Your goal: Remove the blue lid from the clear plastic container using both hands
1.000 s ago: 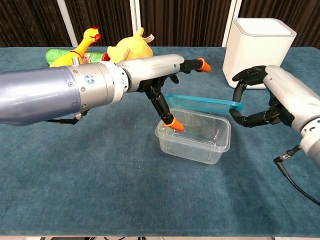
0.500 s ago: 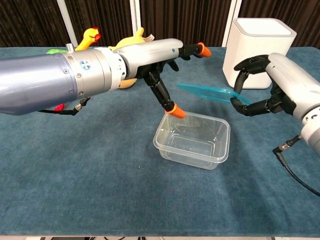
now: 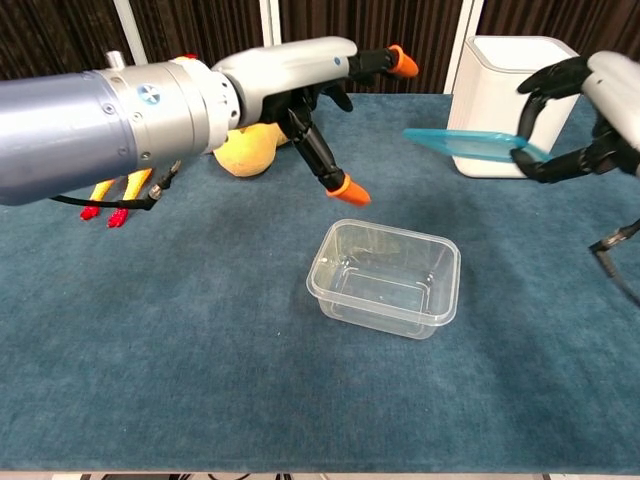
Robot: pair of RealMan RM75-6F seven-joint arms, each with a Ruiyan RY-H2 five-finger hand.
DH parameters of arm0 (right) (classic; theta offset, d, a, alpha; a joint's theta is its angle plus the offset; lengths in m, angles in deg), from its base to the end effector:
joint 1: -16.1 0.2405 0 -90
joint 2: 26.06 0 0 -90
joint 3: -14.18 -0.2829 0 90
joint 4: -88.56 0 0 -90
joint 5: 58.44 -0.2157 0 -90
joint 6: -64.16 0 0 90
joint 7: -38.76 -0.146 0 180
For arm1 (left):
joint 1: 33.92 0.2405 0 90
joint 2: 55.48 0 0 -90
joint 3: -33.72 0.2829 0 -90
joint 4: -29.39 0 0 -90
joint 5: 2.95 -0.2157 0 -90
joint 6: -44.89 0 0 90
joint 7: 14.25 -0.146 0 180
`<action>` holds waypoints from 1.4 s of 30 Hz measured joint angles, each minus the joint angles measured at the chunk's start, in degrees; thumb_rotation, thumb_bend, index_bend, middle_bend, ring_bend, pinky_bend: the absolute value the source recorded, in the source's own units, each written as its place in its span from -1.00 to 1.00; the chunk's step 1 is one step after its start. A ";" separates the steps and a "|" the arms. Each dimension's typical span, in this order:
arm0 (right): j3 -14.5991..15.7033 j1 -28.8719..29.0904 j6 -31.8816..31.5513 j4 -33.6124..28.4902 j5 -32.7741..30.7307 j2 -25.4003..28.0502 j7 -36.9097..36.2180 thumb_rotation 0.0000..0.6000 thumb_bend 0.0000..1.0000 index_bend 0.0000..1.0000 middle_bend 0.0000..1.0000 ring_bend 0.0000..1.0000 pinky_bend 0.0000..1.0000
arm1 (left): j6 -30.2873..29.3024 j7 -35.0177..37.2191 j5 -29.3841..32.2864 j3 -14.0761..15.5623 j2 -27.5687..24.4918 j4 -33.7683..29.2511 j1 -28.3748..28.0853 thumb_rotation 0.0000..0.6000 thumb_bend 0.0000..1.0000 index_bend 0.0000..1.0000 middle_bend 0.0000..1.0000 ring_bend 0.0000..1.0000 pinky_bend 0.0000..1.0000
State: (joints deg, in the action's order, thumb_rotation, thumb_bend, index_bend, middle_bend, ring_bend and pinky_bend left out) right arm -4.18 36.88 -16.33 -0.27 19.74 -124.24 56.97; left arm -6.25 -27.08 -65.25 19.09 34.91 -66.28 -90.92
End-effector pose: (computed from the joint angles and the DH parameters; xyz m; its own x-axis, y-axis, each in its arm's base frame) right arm -0.1952 -0.2977 0.0146 0.1135 0.1358 0.9842 -0.9846 -0.1171 0.1297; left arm -0.0176 0.3502 -0.0371 0.2734 0.3783 0.8844 0.7970 -0.6039 0.0120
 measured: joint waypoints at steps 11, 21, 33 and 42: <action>2.05 -1.27 0.95 8.54 1.87 8.68 -4.50 1.00 0.24 0.42 -0.54 -1.00 -1.00 | -3.35 1.52 -1.51 -0.90 -6.90 -5.57 2.93 1.00 -1.00 -1.00 -1.00 -1.00 -0.71; 4.88 -3.10 1.85 11.25 0.13 11.08 -4.14 1.00 0.24 0.16 -0.55 -1.00 -1.00 | -6.08 4.84 -3.36 -0.20 -13.54 -8.84 7.42 1.00 -1.00 -1.00 -1.00 -1.00 -0.71; 7.88 -5.05 4.13 7.13 -2.63 15.43 0.55 1.00 -0.31 -1.00 -1.00 -1.00 -1.00 | -9.61 9.54 -8.76 3.69 -18.07 -10.43 13.44 1.00 -1.00 -1.00 -1.00 -1.00 -0.71; 9.76 -8.14 2.47 -0.36 -3.22 22.78 1.94 1.00 -0.32 -1.00 -1.00 -1.00 -1.00 | -13.83 13.10 -14.06 7.78 -21.68 -11.84 19.23 1.00 -1.00 -1.00 -1.00 -1.00 -0.74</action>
State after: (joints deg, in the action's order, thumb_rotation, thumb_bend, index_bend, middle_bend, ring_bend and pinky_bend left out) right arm 5.58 28.74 -13.86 -0.63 16.52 -101.45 58.91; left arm -20.08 -13.98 -79.31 26.87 13.23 -78.12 -71.69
